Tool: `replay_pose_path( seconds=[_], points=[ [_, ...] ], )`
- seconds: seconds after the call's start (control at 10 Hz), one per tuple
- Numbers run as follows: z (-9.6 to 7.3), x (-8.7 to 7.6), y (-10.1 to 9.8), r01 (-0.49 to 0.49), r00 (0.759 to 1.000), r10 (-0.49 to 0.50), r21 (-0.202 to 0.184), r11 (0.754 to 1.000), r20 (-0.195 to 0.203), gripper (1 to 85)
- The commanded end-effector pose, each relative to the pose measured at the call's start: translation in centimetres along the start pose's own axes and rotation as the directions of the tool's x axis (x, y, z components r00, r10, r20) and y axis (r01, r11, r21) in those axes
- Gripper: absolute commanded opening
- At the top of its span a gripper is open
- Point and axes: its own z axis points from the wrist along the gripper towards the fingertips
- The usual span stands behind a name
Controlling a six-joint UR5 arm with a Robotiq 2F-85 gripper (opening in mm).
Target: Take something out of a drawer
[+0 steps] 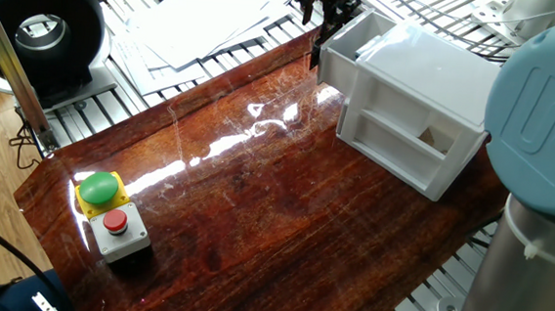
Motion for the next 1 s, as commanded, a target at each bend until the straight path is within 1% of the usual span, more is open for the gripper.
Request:
replay_pose_path(
  seconds=[0.0, 0.2, 0.3, 0.4, 0.5, 0.6, 0.7, 0.9],
  points=[
    [0.3, 0.0, 0.3, 0.013, 1.0, -0.013, -0.011, 1.0, 0.007, 41.0],
    [0.2, -0.2, 0.3, 0.004, 1.0, -0.004, -0.011, 1.0, 0.012, 41.0],
    [0.2, 0.0, 0.4, 0.004, 1.0, -0.004, -0.015, 1.0, 0.004, 41.0],
    [0.2, -0.1, 0.6, -0.001, 1.0, 0.001, -0.023, 1.0, 0.009, 41.0],
    [0.2, -0.4, 1.2, -0.007, 1.0, 0.008, -0.042, 0.999, 0.019, 41.0],
    [0.2, -0.8, 1.7, -0.01, 0.999, 0.012, -0.063, 0.998, 0.035, 41.0],
    [0.1, -1.8, 2.1, -0.009, 0.997, 0.015, -0.081, 0.997, 0.074, 41.7],
    [0.0, -2.5, 2.6, 0.002, 0.995, 0.008, -0.096, 0.995, 0.1, 42.7]
  ],
)
